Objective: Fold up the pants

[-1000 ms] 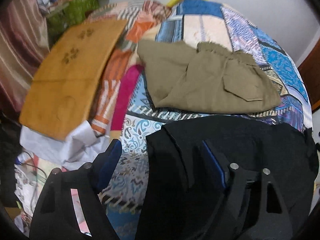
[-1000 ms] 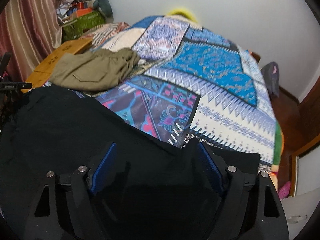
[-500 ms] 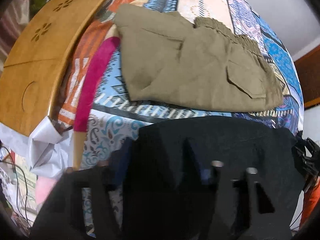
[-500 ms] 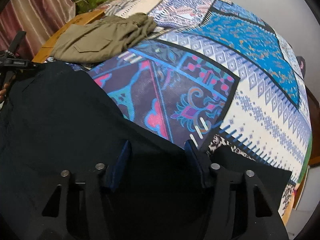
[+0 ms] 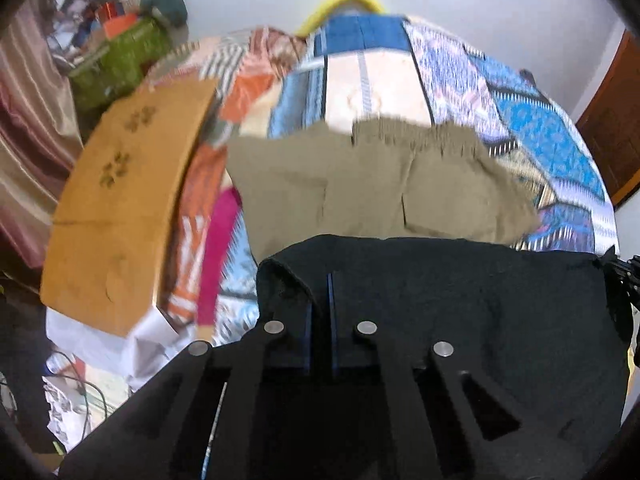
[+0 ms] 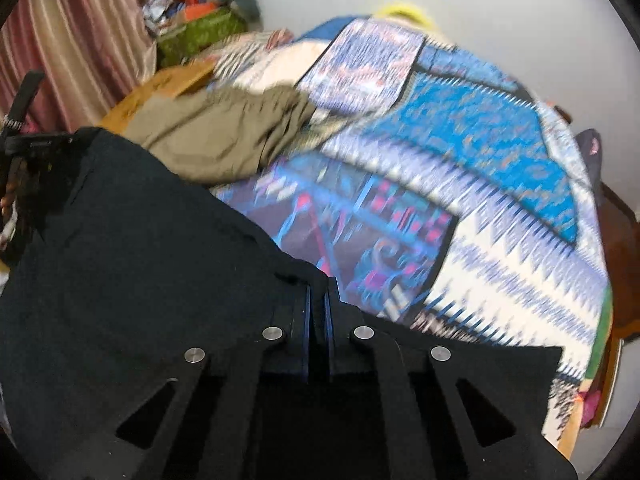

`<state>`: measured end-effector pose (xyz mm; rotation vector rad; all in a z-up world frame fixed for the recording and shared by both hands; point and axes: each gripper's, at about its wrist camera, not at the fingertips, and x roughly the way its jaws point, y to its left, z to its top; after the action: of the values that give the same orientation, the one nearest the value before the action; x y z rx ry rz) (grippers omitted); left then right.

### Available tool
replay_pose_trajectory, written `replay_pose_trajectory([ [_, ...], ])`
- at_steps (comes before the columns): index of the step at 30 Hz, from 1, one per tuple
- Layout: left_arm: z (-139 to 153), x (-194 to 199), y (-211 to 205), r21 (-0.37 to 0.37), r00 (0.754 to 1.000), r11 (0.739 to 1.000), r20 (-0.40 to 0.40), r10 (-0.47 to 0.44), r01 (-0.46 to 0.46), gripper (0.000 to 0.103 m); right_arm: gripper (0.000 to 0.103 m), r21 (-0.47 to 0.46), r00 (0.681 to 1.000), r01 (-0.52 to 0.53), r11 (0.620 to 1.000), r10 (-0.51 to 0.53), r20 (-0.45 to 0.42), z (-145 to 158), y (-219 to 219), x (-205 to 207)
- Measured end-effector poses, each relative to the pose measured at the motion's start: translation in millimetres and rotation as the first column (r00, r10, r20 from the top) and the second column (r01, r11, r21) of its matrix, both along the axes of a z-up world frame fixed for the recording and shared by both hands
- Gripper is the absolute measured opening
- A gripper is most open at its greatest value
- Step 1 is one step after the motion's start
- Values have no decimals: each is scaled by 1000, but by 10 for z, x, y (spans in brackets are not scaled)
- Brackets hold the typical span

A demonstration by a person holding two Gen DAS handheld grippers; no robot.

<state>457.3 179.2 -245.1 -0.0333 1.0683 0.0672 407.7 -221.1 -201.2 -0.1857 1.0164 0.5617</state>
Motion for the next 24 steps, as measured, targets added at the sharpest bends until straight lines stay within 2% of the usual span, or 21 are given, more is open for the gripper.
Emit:
replay_pose_trajectory([
  [7, 387, -192, -94, 4, 993, 999, 111, -33, 32, 6, 5, 35, 994, 12, 999, -16, 110, 449, -45, -146],
  [16, 873, -1064, -185, 25, 972, 996, 219, -84, 80, 6, 5, 71, 987, -10, 997, -1, 159, 894, -119, -838],
  [24, 1009, -1888, -86, 39, 961, 996, 262, -87, 79, 6, 5, 87, 986, -11, 996, -4, 166, 1054, -200, -1533],
])
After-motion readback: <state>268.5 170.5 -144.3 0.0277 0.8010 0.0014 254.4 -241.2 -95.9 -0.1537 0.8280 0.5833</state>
